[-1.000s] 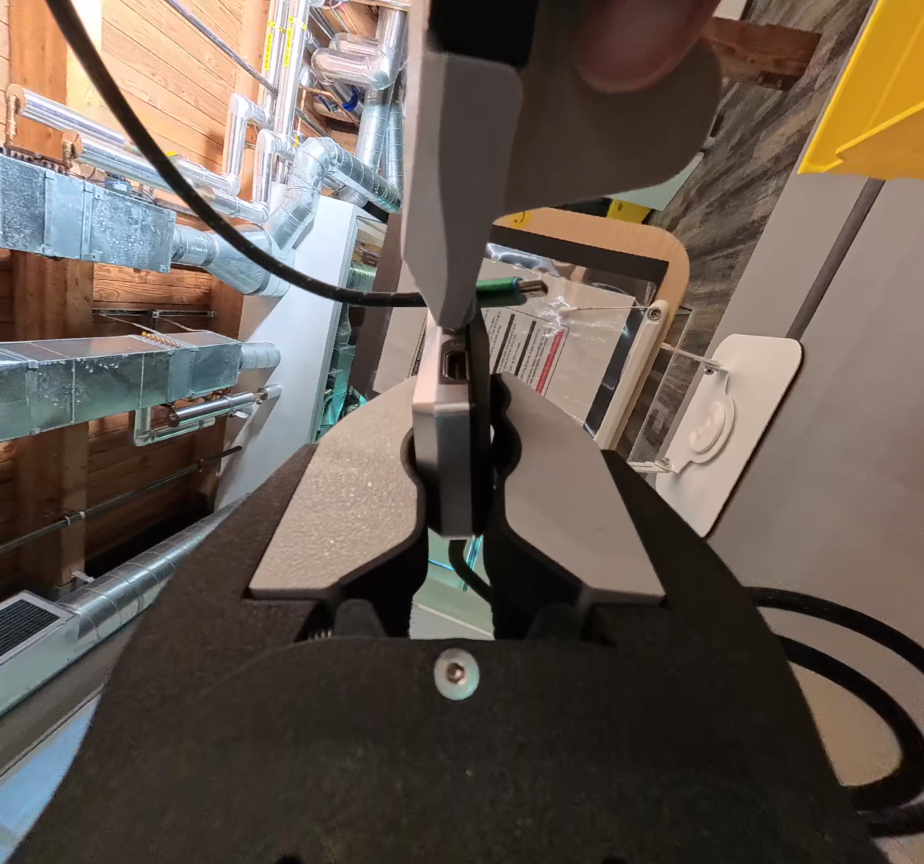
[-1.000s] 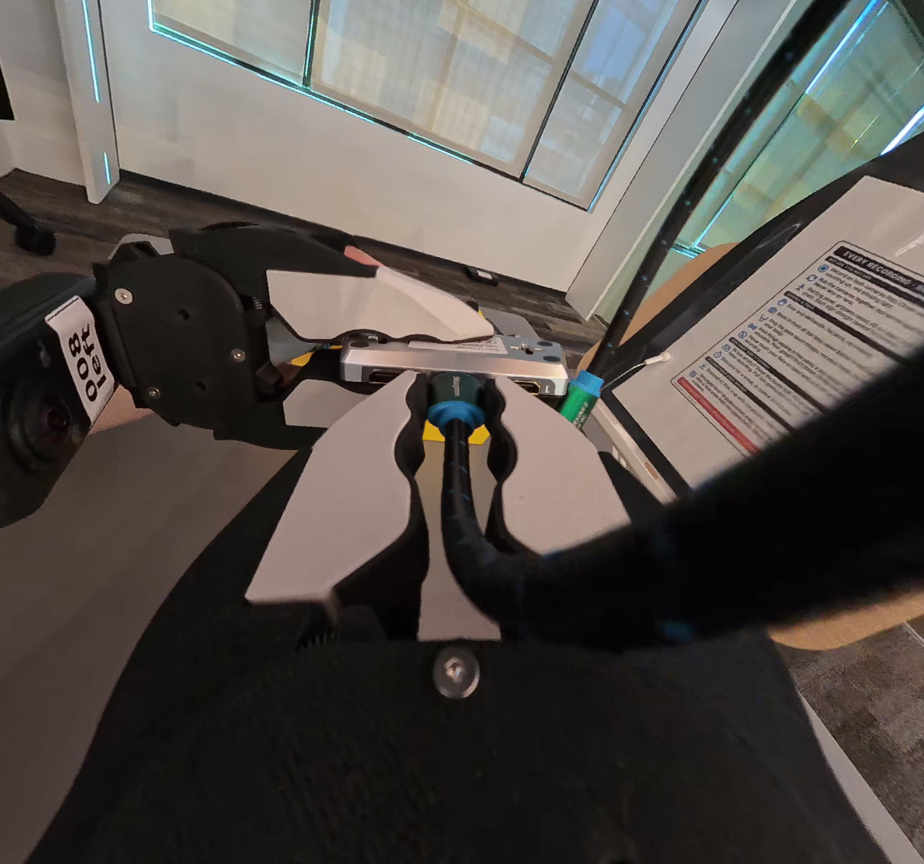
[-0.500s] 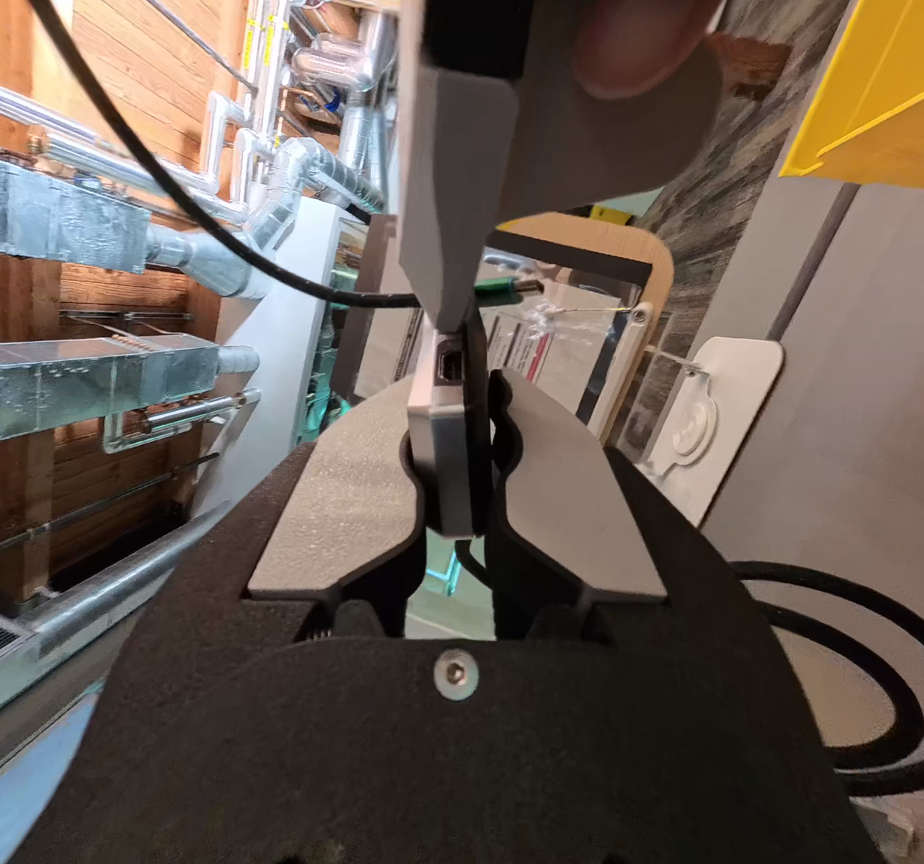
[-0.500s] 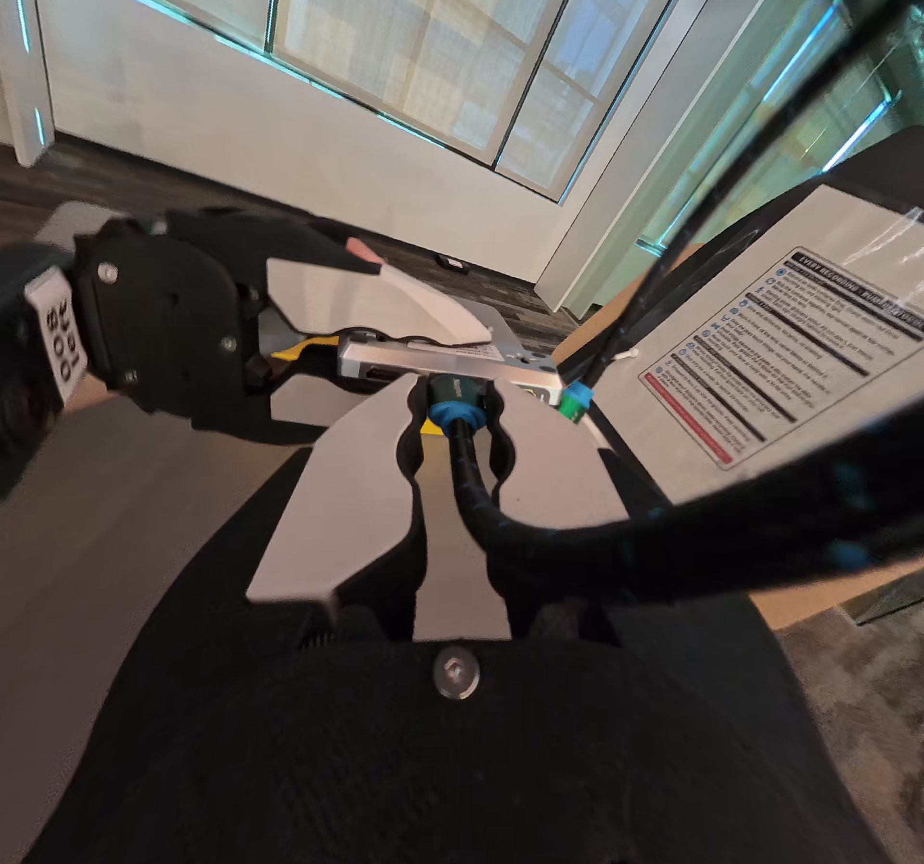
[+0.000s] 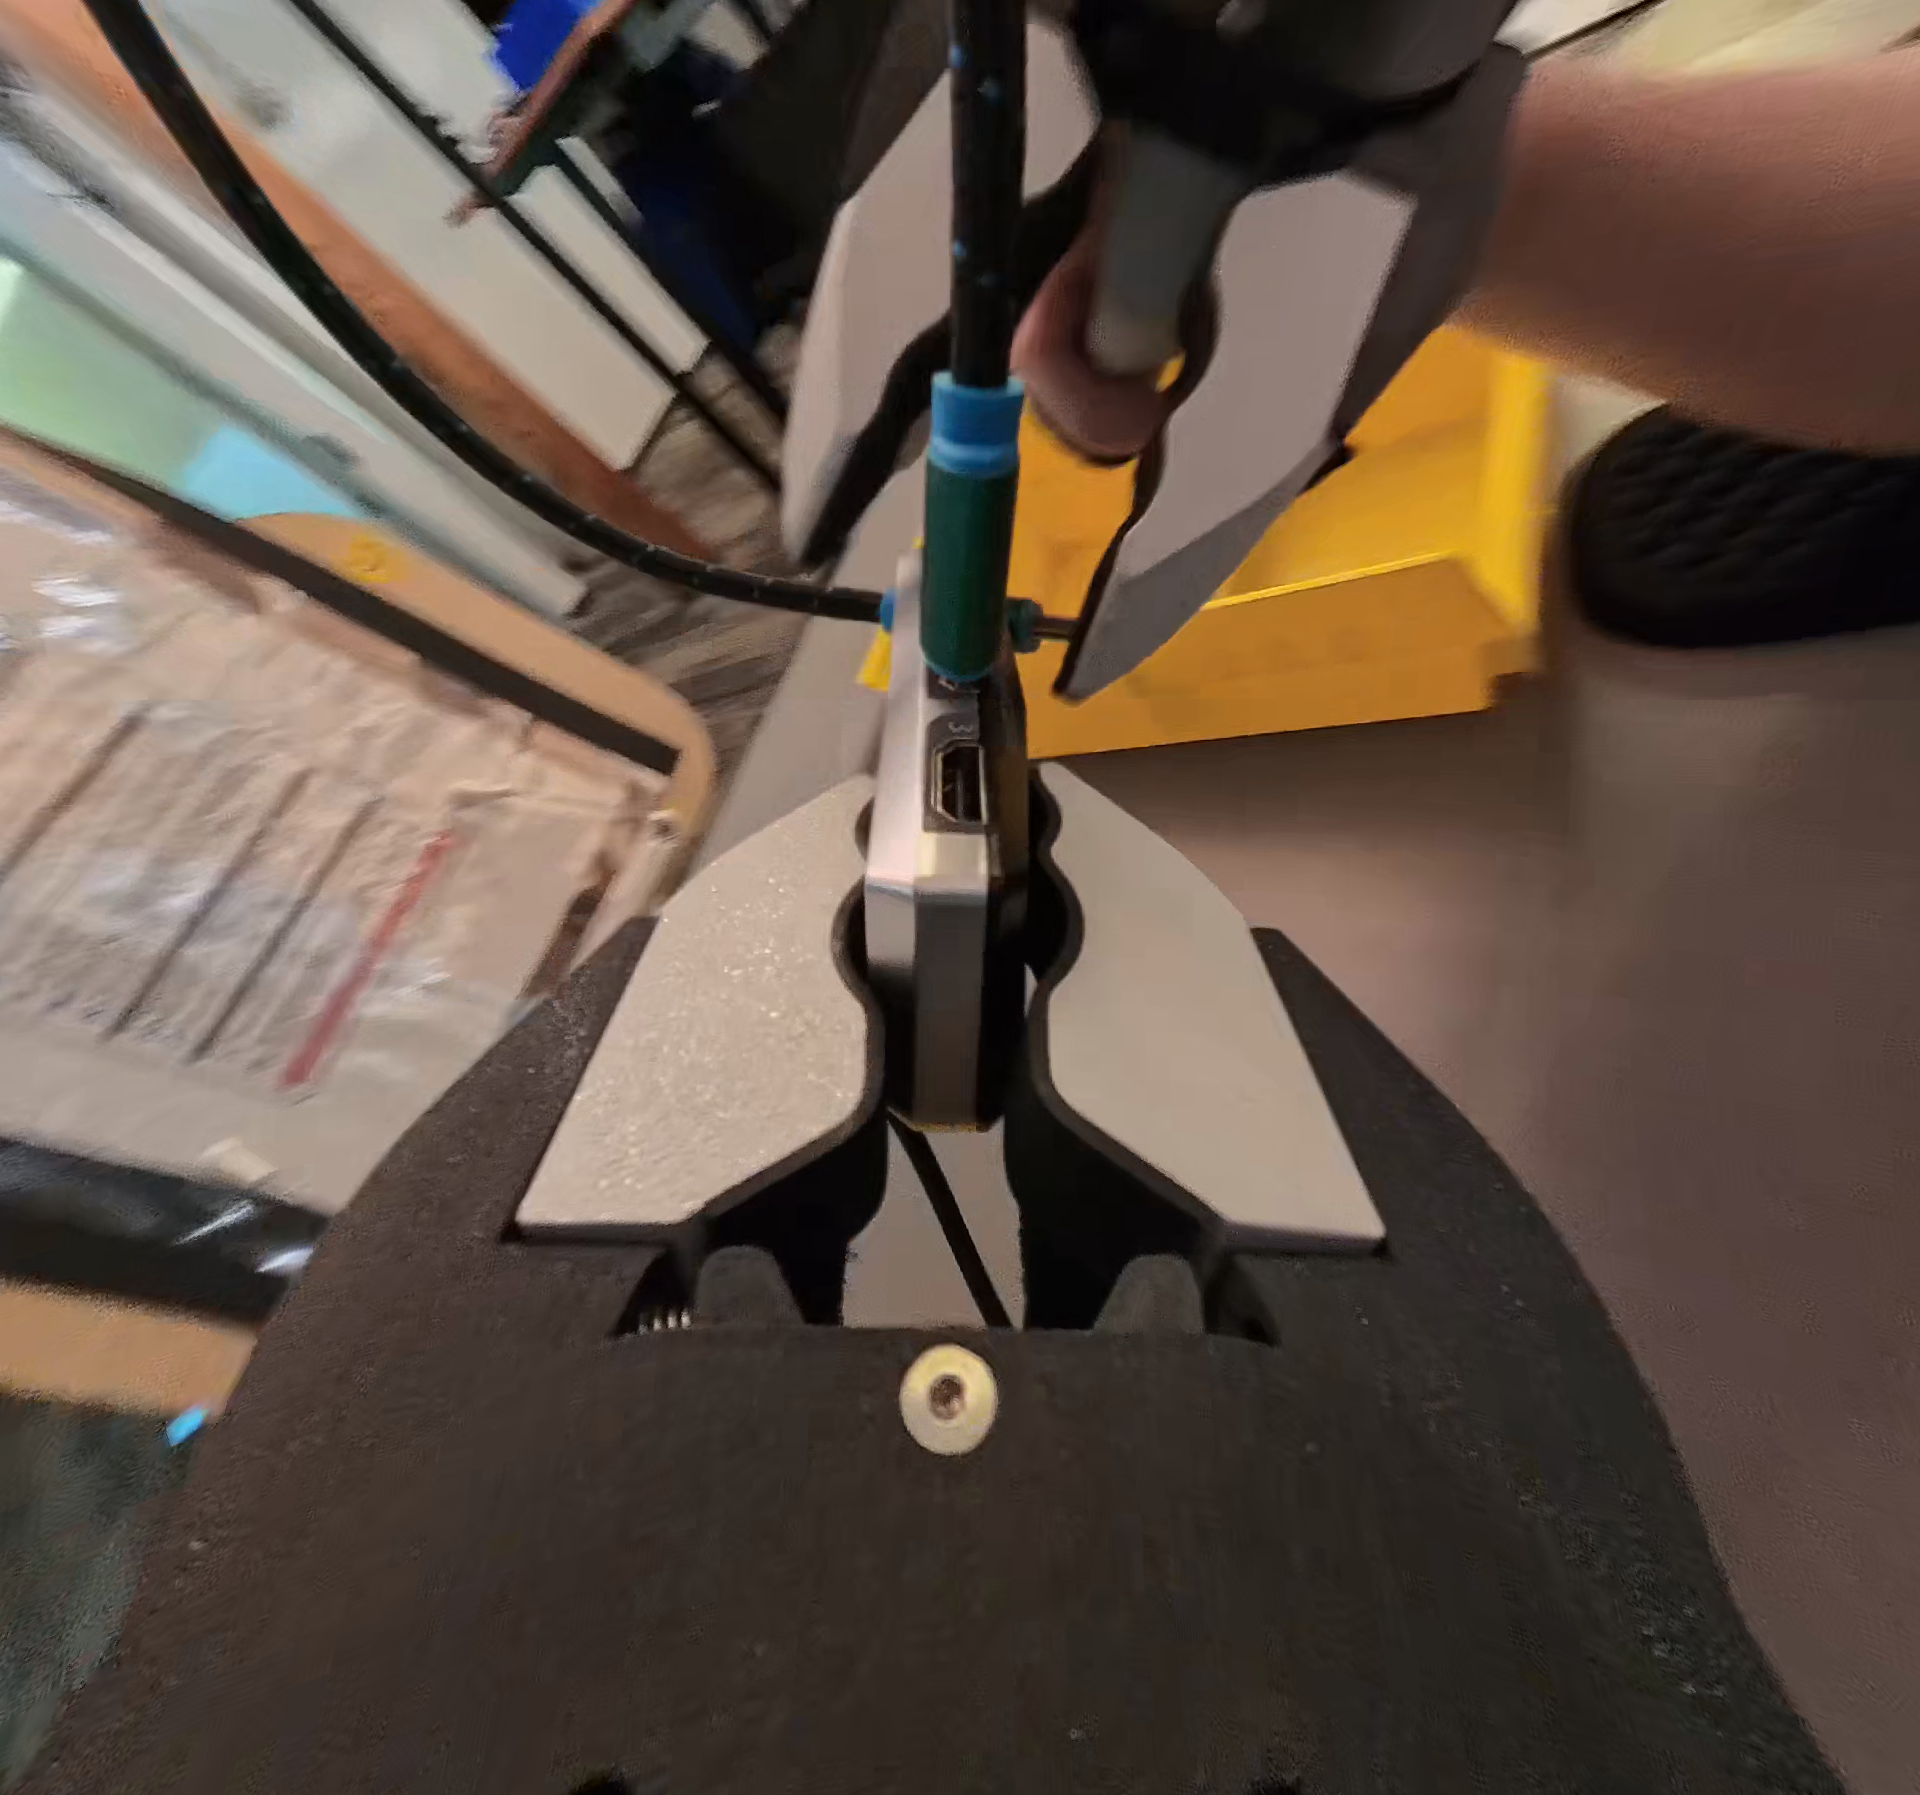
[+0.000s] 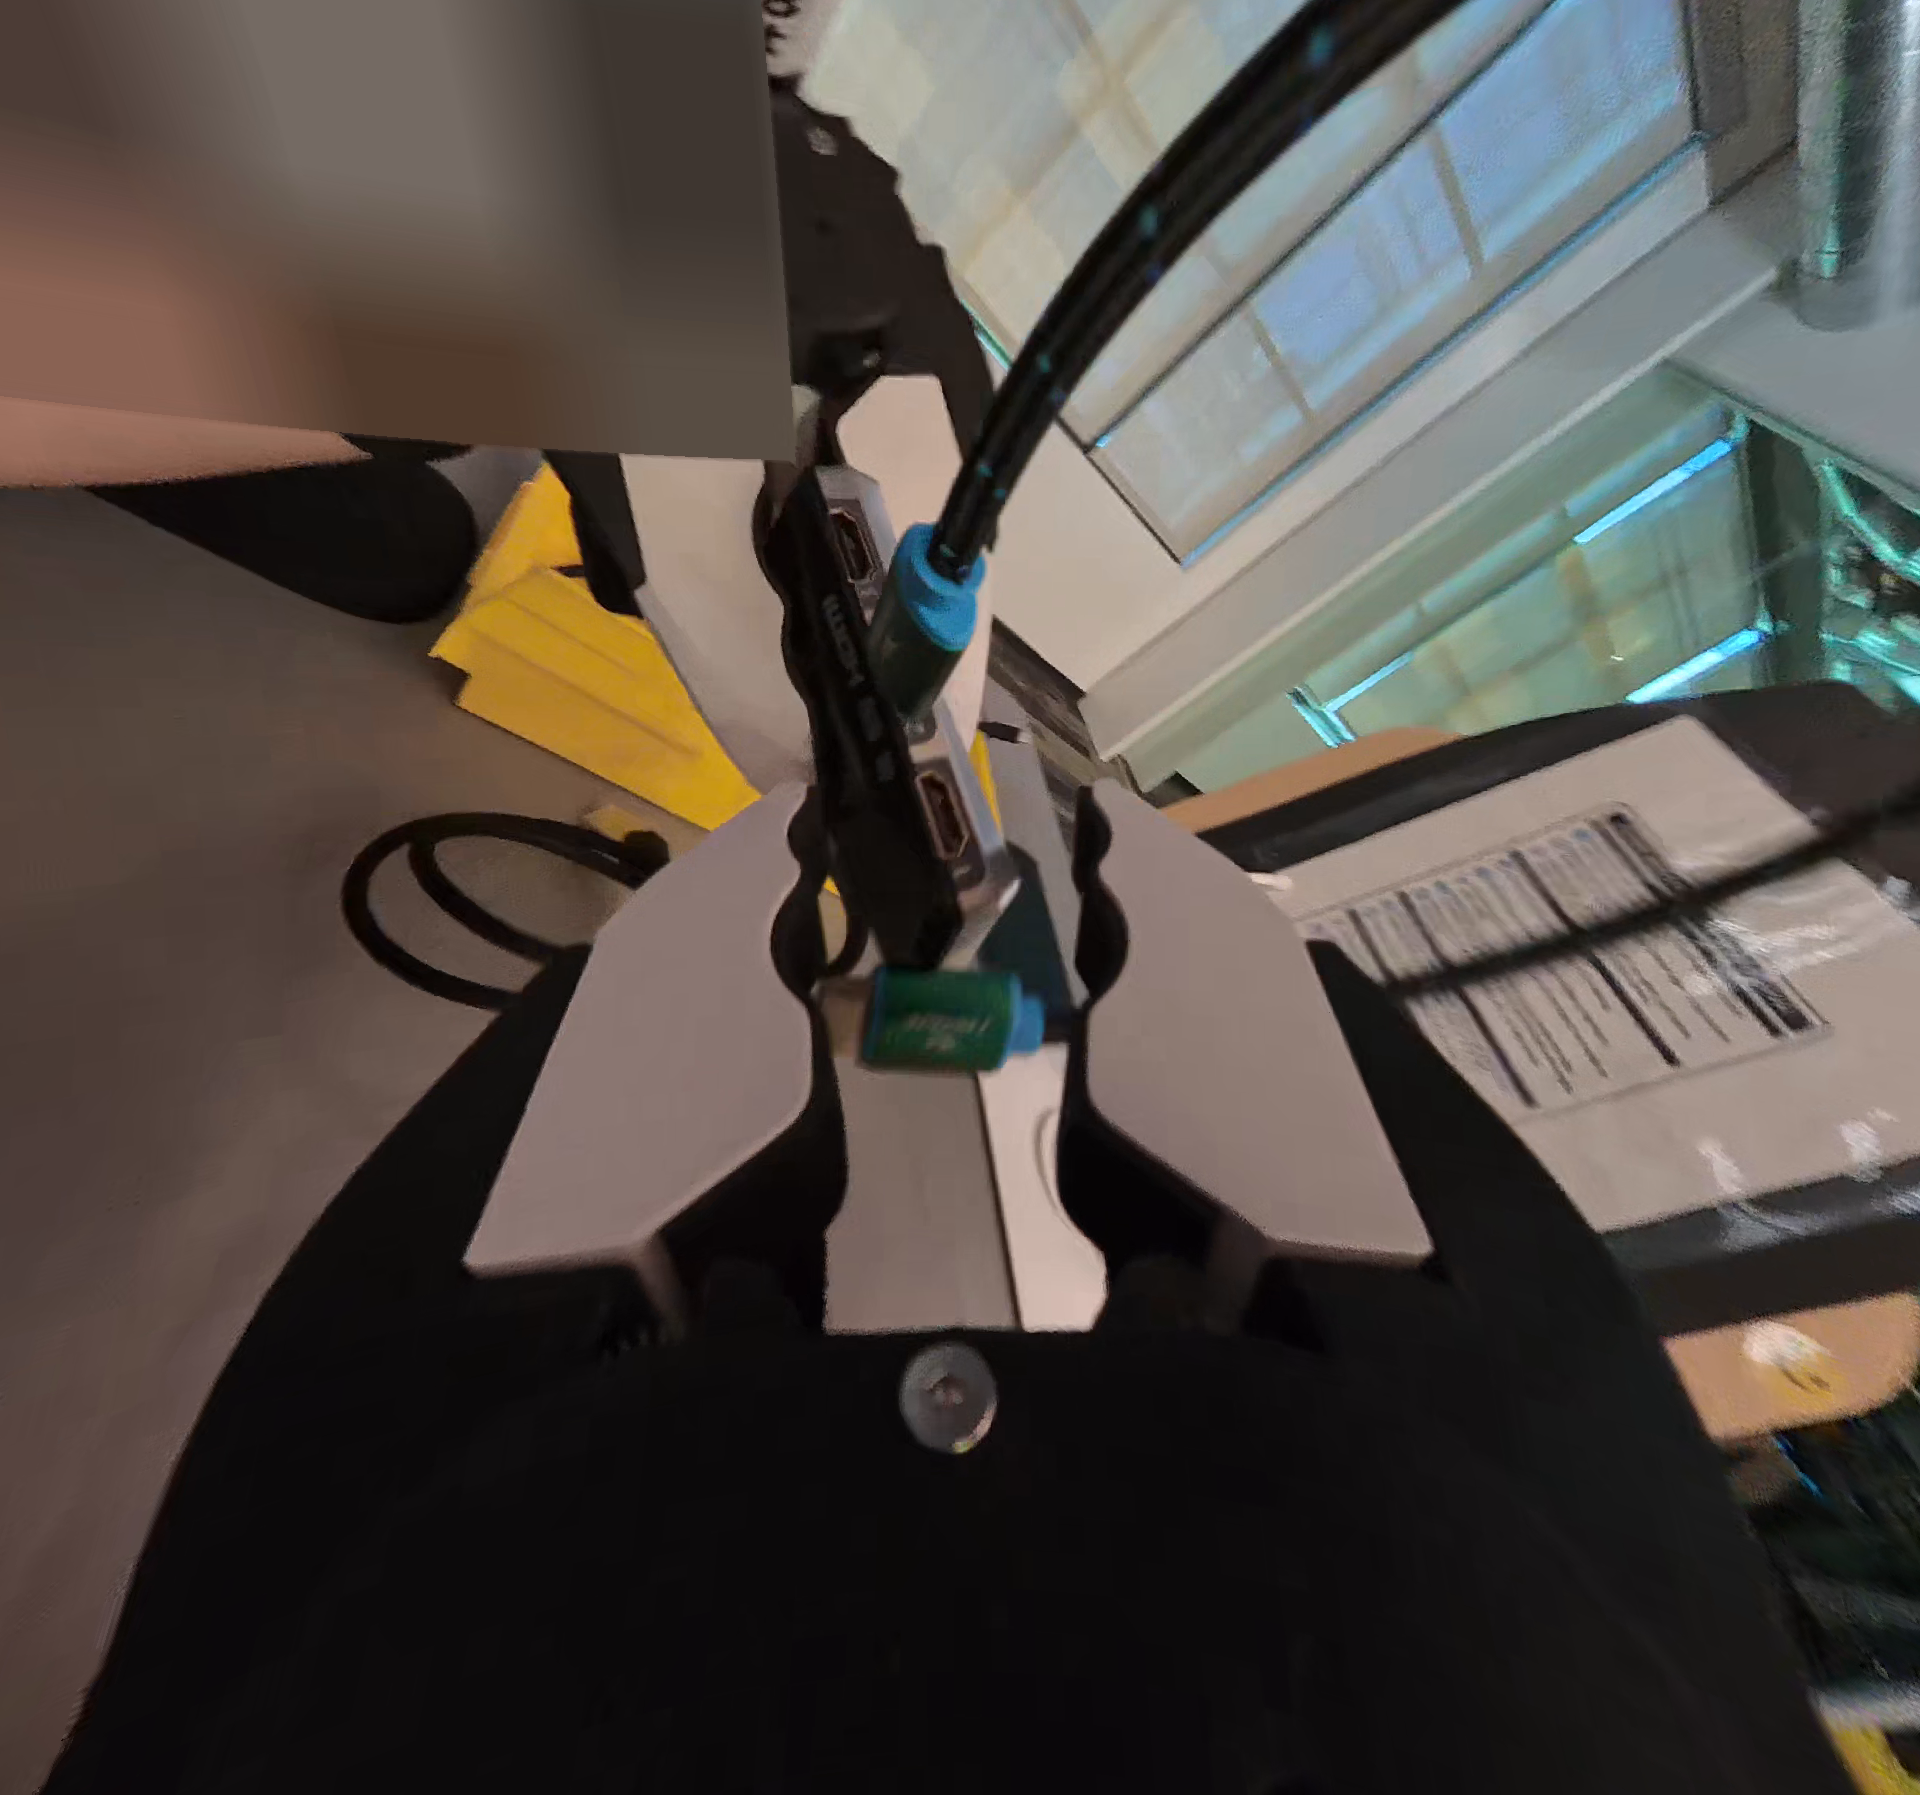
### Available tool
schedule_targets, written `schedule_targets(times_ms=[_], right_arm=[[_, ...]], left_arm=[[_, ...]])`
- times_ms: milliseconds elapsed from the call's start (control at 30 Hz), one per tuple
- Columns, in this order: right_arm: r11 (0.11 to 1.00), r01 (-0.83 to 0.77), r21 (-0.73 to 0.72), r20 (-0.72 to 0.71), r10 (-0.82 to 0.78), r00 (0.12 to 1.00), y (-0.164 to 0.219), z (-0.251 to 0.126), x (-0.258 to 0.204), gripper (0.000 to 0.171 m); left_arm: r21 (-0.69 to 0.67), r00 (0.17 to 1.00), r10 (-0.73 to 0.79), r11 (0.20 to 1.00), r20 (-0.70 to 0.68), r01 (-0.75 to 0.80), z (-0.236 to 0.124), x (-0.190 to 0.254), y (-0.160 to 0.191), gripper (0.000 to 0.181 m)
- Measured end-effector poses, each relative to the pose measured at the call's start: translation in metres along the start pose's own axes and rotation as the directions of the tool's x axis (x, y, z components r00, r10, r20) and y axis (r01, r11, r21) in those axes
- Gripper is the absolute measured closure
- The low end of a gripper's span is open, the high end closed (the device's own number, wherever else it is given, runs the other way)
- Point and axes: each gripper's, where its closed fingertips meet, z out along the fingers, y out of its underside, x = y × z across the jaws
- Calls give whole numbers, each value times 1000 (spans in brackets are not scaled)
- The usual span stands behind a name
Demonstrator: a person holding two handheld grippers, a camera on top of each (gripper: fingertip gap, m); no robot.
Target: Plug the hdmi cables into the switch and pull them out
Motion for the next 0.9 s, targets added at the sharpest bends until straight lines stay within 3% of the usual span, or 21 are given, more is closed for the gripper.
schedule_targets(times_ms=[33,100,133,300,433,533,633,900], right_arm=[[1000,-4,-5,29,4,1000,2,2,-5,124],[999,-15,-36,119,19,993,7,2,-19,130],[998,-41,-52,194,51,980,9,0,-28,146],[959,-282,-43,340,279,898,13,-4,-38,149],[830,-550,-100,424,535,731,14,-3,-32,151],[757,-639,-140,421,629,653,27,0,-27,151],[691,-710,-134,382,697,606,40,2,-16,151],[582,-810,-67,202,803,561,58,-11,29,151]], left_arm=[[6,998,-11,1000,-62,11,1,9,-1,159],[-13,992,-23,1000,-126,21,4,20,2,159],[-13,988,-40,999,-152,38,6,23,3,159],[8,930,-200,977,-307,213,10,35,2,159],[-18,806,-419,891,-419,454,10,31,-2,159],[-1,757,-513,828,-405,560,7,14,1,155],[37,745,-577,782,-335,623,-7,-12,10,137],[22,793,-584,803,-172,596,-41,-38,25,135]])
